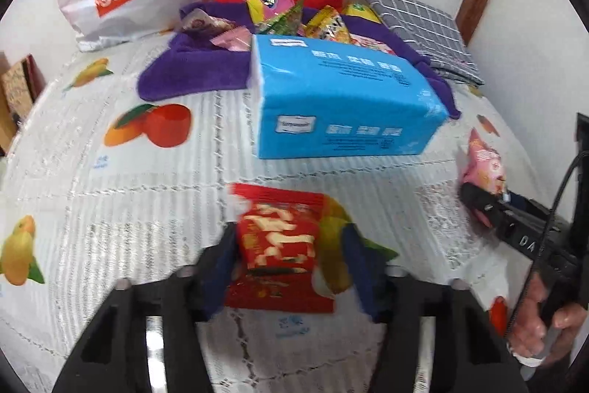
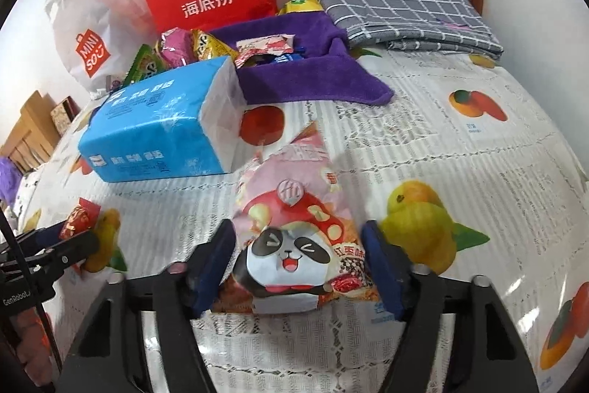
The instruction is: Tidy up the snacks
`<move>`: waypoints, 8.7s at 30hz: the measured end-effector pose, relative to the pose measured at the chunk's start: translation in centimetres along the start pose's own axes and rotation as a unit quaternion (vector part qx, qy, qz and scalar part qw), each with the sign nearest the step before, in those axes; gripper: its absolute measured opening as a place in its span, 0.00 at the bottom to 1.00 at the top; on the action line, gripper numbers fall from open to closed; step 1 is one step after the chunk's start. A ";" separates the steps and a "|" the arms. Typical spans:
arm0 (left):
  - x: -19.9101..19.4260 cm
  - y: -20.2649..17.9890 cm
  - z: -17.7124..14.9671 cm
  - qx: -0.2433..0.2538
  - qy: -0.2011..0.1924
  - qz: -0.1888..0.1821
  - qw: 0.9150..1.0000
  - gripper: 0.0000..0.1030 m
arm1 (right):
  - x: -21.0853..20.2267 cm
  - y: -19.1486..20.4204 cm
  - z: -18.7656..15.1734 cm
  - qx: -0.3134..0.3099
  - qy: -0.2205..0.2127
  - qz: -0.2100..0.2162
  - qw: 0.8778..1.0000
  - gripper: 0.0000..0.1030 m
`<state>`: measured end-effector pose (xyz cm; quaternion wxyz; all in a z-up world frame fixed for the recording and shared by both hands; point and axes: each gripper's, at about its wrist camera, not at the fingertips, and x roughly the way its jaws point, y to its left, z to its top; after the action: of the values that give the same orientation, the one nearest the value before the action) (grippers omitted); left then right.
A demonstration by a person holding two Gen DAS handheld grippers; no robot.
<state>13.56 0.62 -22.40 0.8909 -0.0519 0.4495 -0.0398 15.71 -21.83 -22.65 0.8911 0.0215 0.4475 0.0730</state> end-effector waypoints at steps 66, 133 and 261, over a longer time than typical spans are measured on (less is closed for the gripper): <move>-5.5 3.2 14.8 0.006 -0.053 -0.050 0.997 0.38 | -3.9 7.3 14.8 -0.045 -0.057 0.059 0.996 0.53; 5.2 2.0 23.6 0.021 -0.021 -0.058 0.998 0.38 | 11.6 4.7 21.8 -0.049 -0.004 0.034 0.998 0.53; -19.0 -2.8 3.3 0.026 -0.128 0.003 0.991 0.96 | -21.1 5.7 2.9 -0.006 -0.106 -0.033 0.994 0.97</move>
<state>4.90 0.24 -4.92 0.9422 -0.0319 0.3310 -0.0414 4.94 -19.27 -3.53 0.9354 0.0090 0.3508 0.0438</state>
